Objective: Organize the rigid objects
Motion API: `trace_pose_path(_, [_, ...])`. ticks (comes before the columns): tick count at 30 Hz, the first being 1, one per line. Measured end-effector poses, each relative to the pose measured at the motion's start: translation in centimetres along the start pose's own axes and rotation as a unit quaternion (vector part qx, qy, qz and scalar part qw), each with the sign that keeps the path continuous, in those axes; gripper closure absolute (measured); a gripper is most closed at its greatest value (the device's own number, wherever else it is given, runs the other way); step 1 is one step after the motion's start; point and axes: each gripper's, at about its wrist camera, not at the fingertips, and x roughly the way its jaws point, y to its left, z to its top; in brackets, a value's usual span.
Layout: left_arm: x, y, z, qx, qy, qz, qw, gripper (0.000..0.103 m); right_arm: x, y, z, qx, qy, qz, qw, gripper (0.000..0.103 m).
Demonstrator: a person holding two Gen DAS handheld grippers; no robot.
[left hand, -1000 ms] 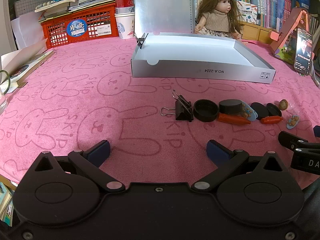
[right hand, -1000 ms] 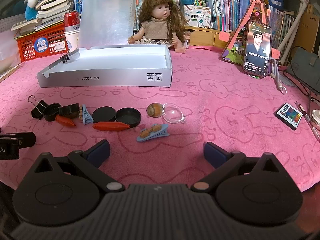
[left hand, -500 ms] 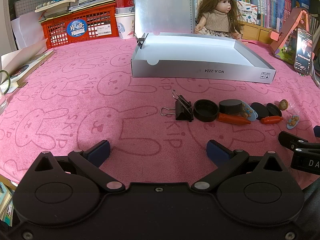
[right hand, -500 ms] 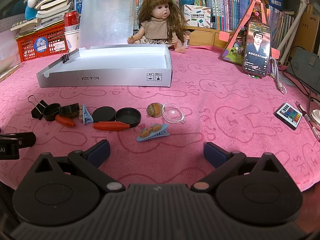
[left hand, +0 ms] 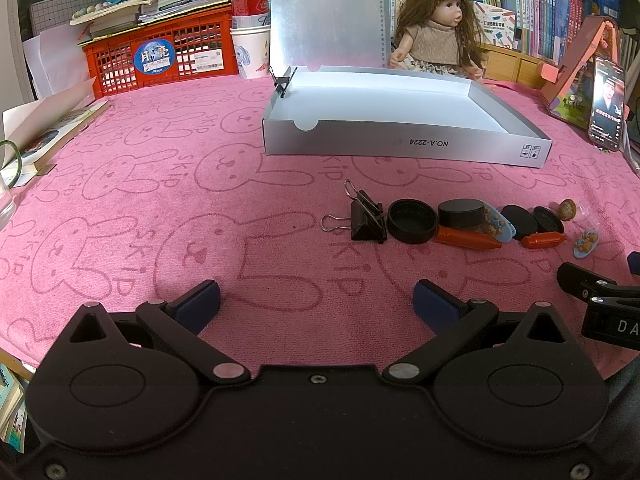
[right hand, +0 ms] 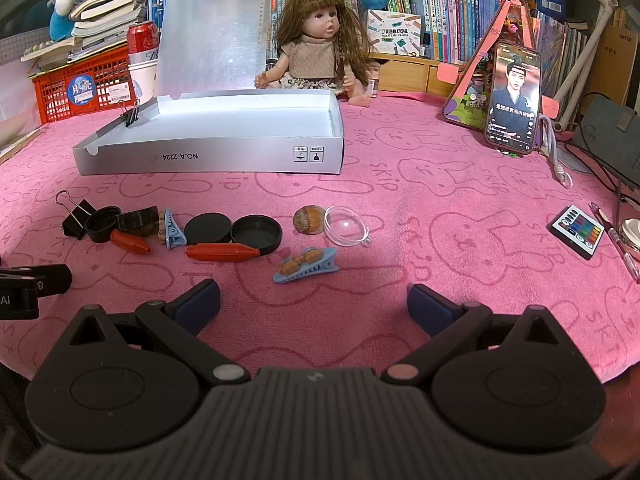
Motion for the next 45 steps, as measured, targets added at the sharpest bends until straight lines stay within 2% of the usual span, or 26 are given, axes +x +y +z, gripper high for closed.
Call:
trace_pose_path(38, [-0.02, 0.14, -0.17, -0.001, -0.009, 0.0, 1.0, 0.0, -0.14, -0.03, -0.26, 0.0, -0.012, -0.001, 1.0, 0.0])
trace_pose_path(42, [-0.24, 0.15, -0.41, 0.005, -0.019, -0.008, 0.9998, 0.004, -0.2, -0.08, -0.52, -0.01, -0.024, 0.004, 1.0, 0.0])
trace_pose_path(45, [-0.4, 0.03, -0.41, 0.01, -0.027, -0.016, 0.9994, 0.011, -0.26, -0.34, -0.6, -0.007, -0.033, 0.014, 0.999, 0.001])
